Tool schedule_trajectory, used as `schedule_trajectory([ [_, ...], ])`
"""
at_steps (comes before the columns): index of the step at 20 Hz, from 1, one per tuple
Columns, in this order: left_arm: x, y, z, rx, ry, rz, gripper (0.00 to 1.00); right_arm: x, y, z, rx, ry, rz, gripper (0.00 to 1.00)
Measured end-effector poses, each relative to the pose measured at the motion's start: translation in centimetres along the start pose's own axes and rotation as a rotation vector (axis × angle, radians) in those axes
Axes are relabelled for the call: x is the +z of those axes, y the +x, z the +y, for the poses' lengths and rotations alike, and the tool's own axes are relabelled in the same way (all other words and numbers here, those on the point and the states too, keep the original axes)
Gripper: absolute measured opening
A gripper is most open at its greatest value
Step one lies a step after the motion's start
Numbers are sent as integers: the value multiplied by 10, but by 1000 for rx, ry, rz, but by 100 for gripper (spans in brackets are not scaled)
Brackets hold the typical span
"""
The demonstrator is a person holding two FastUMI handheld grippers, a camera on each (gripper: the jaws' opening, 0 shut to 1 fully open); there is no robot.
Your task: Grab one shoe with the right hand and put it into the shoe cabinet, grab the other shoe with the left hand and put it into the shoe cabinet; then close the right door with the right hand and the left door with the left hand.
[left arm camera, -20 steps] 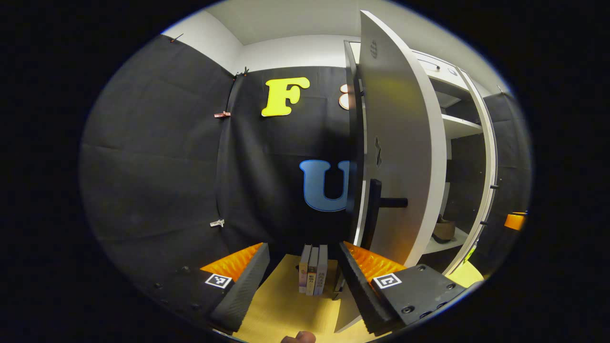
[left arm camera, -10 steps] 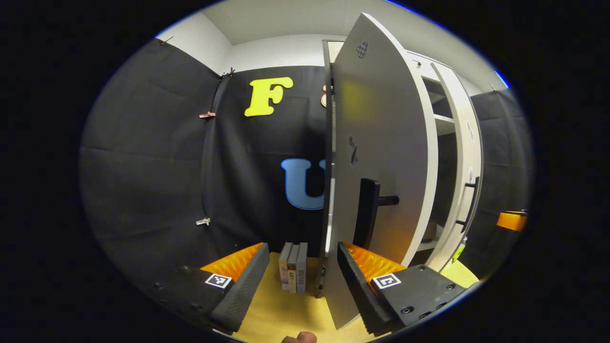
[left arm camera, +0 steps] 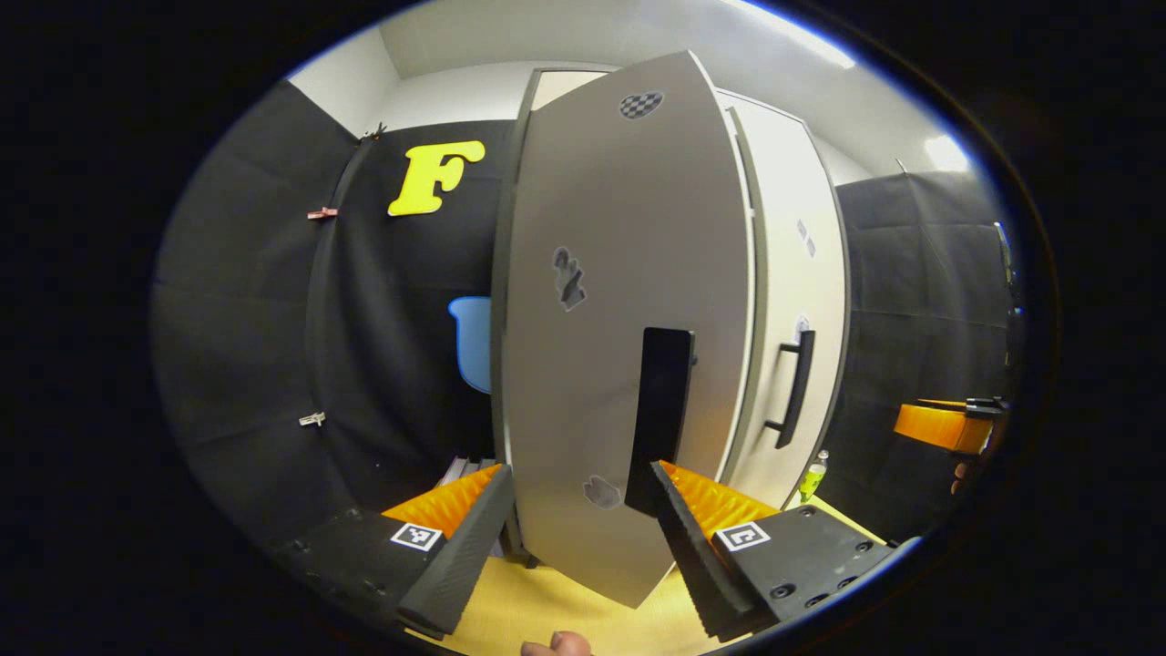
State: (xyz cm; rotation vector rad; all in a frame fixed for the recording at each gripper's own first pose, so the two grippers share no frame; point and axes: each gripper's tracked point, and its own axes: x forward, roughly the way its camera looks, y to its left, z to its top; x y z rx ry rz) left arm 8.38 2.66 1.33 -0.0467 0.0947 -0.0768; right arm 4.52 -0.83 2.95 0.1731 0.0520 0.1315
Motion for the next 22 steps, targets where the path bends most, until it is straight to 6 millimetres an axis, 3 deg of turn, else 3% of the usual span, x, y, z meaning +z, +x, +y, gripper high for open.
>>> schedule_trajectory([
  [2,1,-3,-10,-11,19,-7,91,0,-1,2,-7,-8,-3,98],
  [4,2,-7,-15,-9,20,-10,94,-2,-2,4,-18,-19,-3,98],
  [5,2,-9,-19,-12,16,-13,92,-2,-3,5,-19,-18,-3,98],
  [6,3,-10,-22,-14,11,-16,96,-4,-3,6,-20,-18,-3,98],
  [10,6,-15,-32,-29,1,-25,95,-7,-6,13,-32,-38,-2,98],
  [14,14,-22,-38,-30,31,-59,95,-9,-11,4,-78,-33,1,98],
  [22,13,-15,-60,-66,65,-37,95,-7,-26,-14,-119,-61,-18,98],
])
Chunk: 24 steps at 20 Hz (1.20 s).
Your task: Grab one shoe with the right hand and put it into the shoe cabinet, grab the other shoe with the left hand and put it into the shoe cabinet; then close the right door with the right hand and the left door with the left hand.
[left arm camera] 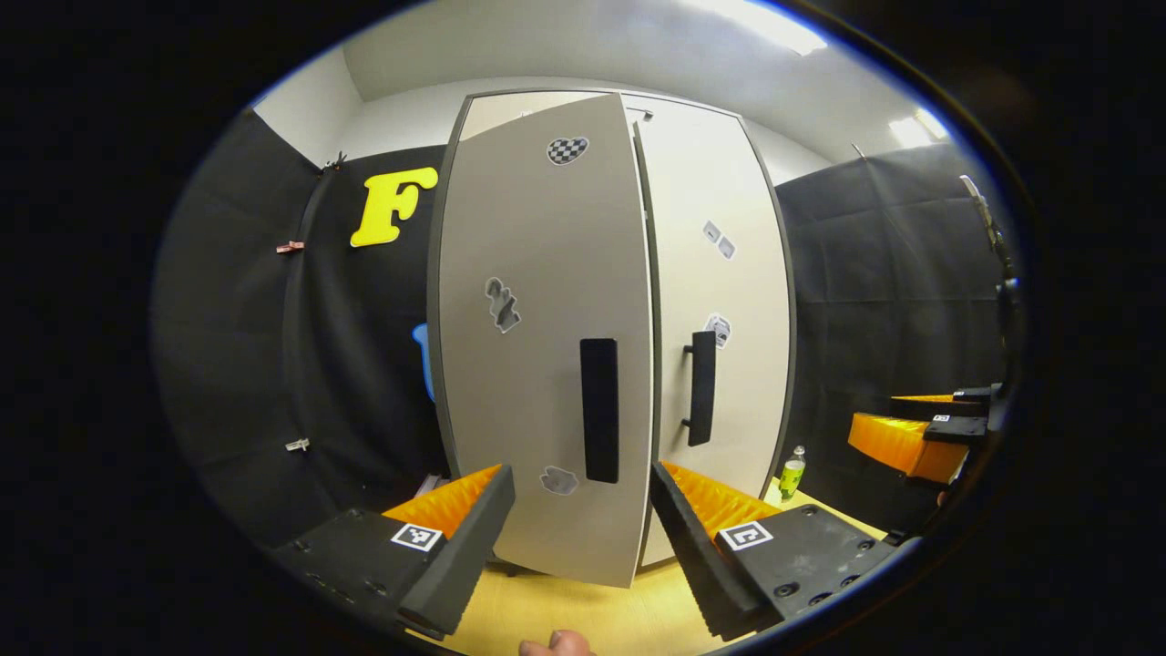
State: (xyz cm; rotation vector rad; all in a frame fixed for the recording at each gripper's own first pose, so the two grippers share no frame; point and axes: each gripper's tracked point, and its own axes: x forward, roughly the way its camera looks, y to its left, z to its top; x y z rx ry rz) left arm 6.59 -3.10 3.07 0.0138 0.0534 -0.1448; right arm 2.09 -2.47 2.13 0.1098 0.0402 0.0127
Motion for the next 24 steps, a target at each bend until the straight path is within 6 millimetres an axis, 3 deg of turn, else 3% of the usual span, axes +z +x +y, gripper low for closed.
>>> schedule_trajectory([
  [6,6,-2,-12,-4,14,-19,94,0,-5,-4,-2,-15,-1,98],
  [10,6,-3,-9,7,10,-21,94,-1,-4,-2,5,-24,2,98],
  [16,-1,5,8,52,-18,-42,94,-5,8,1,2,-61,-12,98],
  [24,-8,20,4,63,-30,-81,93,-14,33,8,1,-71,-25,97],
])
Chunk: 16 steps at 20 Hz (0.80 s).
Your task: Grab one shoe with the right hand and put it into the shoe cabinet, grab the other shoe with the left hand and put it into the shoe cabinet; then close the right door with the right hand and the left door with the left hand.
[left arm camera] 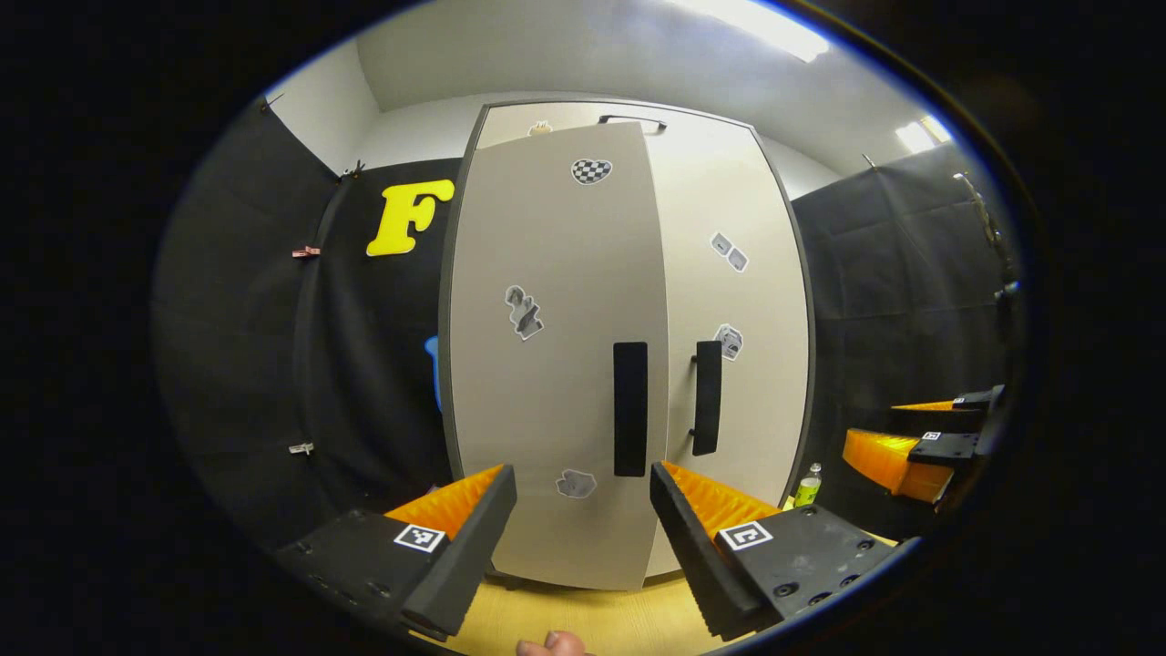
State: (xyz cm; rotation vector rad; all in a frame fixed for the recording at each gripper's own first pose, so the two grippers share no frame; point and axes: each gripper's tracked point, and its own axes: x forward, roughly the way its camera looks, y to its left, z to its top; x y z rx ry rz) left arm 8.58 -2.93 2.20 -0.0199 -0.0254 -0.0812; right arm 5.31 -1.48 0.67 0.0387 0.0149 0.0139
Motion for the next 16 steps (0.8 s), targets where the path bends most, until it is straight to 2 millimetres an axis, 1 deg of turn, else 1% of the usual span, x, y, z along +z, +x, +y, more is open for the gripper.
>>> schedule_trajectory([
  [5,-10,9,-8,29,27,21,92,-20,12,-14,-10,11,29,97],
  [7,-14,12,-15,29,11,22,94,-28,14,-18,-6,29,44,97],
  [10,-16,15,-17,35,-9,31,93,-34,17,-26,-14,39,52,97],
  [12,-19,16,-16,38,-11,46,93,-33,17,-30,-23,44,51,97],
  [14,-21,16,-13,41,10,61,94,-29,18,-33,-31,45,43,98],
  [15,-22,16,-12,42,24,71,92,-26,15,-34,-35,40,38,98],
  [16,-23,15,-12,38,36,82,94,-23,15,-34,-36,37,31,98],
])
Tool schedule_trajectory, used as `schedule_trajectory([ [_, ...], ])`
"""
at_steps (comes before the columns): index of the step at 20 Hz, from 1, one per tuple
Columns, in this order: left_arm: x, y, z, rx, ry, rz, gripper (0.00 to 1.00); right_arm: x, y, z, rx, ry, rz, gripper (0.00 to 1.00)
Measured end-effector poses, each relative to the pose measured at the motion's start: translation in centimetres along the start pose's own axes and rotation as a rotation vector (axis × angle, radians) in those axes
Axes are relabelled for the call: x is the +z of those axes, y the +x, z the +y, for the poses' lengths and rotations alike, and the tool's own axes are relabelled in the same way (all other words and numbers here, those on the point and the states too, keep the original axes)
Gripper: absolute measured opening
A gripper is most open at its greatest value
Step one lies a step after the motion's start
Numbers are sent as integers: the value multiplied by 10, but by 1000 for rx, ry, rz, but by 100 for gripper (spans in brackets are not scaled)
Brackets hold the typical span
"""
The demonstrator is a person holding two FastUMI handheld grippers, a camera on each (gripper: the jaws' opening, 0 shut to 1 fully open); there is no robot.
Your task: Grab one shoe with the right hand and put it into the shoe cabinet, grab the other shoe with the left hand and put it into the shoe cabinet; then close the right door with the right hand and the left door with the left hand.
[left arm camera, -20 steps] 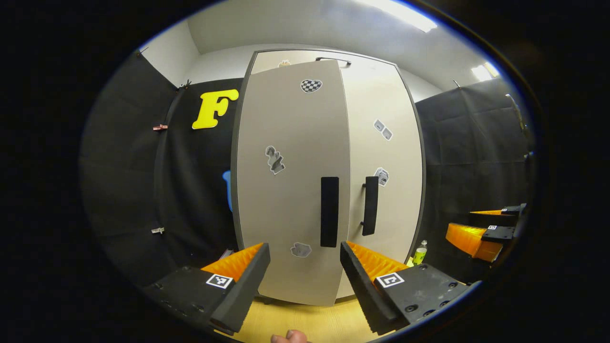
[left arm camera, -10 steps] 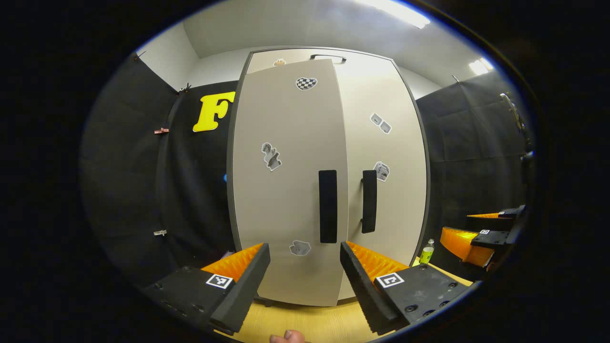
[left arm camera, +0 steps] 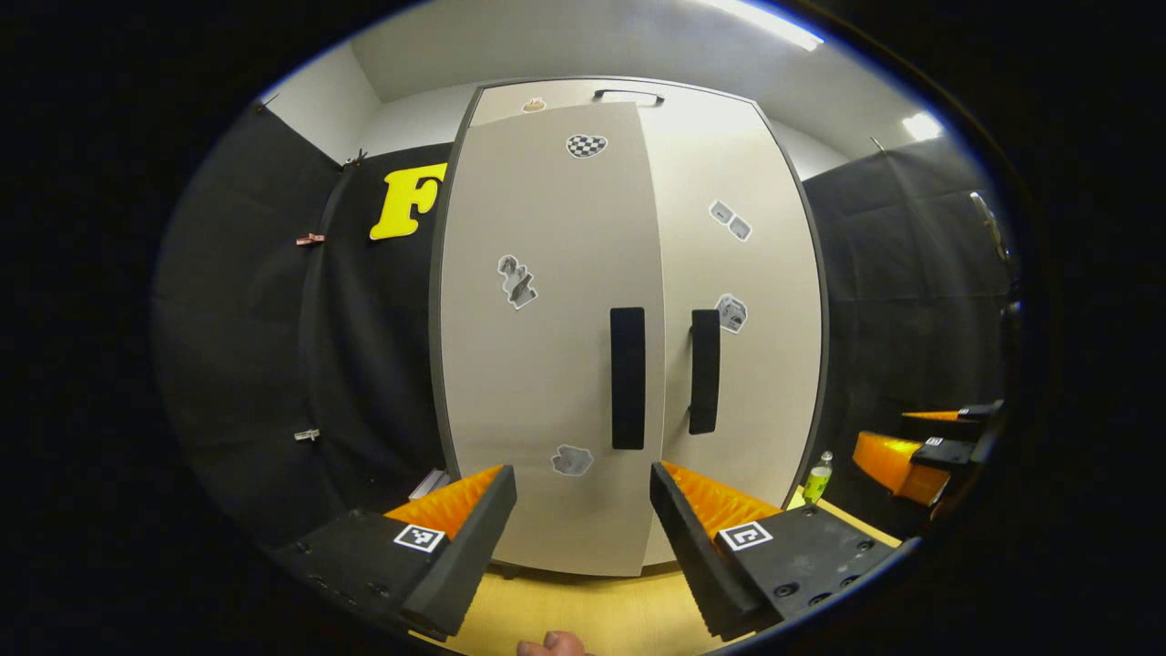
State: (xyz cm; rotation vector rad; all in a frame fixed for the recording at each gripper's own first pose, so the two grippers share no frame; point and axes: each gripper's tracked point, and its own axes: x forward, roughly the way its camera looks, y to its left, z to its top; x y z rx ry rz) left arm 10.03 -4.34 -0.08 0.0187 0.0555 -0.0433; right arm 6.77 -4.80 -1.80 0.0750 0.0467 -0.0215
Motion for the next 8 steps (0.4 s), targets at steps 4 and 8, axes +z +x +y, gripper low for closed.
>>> schedule_trajectory([
  [4,-7,-4,-4,-25,0,31,94,7,-7,6,9,-13,-10,98],
  [8,-7,-11,-3,-26,18,24,93,6,-18,17,32,-26,-5,98],
])
